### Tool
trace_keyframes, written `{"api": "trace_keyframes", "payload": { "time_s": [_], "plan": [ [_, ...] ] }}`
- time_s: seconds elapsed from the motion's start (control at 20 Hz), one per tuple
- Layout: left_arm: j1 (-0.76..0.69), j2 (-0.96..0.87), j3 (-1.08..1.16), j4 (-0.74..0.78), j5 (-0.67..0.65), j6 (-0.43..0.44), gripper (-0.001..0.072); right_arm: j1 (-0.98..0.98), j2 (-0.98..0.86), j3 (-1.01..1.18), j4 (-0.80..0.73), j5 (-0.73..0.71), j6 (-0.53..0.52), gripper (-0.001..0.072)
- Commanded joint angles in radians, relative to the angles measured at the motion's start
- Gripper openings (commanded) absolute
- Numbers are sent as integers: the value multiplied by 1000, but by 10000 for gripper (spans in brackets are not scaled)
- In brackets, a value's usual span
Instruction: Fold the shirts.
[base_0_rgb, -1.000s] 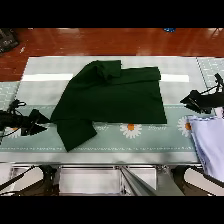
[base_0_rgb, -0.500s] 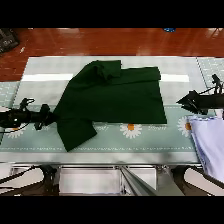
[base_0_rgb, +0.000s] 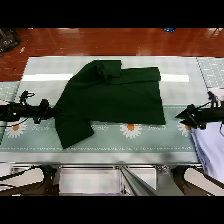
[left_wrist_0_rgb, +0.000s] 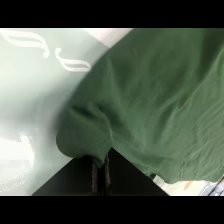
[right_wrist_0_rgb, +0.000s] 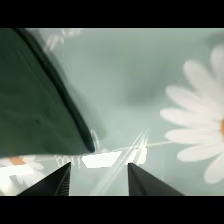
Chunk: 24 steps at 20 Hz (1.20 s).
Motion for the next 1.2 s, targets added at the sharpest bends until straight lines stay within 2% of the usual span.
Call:
{"api": "trace_keyframes", "payload": {
  "time_s": [0.0, 0.5, 0.55, 0.6, 0.65, 0.85, 1.0, 1.15],
  "plan": [
    [-1, -2, 8, -4, -8, 6, 26, 18, -10, -85, 46, 7, -28, 413],
    [-1, -2, 8, -4, -11, 6, 27, 318, -192, 1, 140, -227, 11, 403],
    [-1, -2, 8, -4, -11, 6, 27, 344, -206, 30, 140, -246, 23, 312],
    [-1, -2, 8, -4, -12, 6, 27, 368, -220, 61, 142, -251, 25, 122],
    [-1, -1, 9, -5, -17, 6, 27, 393, -225, 97, 150, -246, 13, 20],
    [0, 55, 140, -109, -111, 59, 26, 435, -199, 371, 130, -102, 20, 18],
    [0, 171, 379, -254, -117, 55, 26, 420, -139, 710, 63, -53, 83, 18],
    [2, 259, 690, -265, -117, 53, 26, 395, -96, 1051, -12, -24, 127, 18]
  ]
}}
